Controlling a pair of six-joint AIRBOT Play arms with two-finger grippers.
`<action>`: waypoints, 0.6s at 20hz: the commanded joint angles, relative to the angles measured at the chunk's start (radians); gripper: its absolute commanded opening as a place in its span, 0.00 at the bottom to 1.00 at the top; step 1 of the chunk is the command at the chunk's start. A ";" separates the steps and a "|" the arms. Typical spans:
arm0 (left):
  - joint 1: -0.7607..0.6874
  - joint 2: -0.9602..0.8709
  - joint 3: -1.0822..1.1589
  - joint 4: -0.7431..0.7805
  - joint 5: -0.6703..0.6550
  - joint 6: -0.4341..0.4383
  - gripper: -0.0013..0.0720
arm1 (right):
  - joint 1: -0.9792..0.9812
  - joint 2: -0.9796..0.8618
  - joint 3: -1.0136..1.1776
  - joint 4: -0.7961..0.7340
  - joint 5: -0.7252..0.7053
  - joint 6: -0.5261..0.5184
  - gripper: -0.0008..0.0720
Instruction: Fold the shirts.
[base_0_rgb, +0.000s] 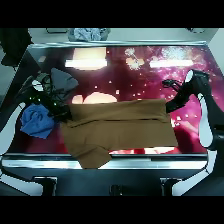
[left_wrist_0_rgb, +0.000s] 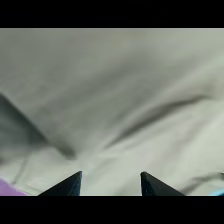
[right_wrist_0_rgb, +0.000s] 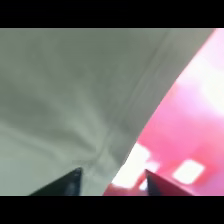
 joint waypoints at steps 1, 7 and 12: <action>0.045 0.074 -0.002 -0.040 -0.015 0.015 0.63 | -0.078 0.073 0.000 0.054 0.121 0.019 0.79; 0.100 0.401 -0.497 -0.048 0.129 0.048 0.64 | -0.307 0.264 -0.126 0.113 0.133 0.037 0.79; 0.096 0.610 -0.933 -0.158 0.230 0.116 0.64 | -0.317 0.290 -0.242 0.166 0.094 0.027 0.79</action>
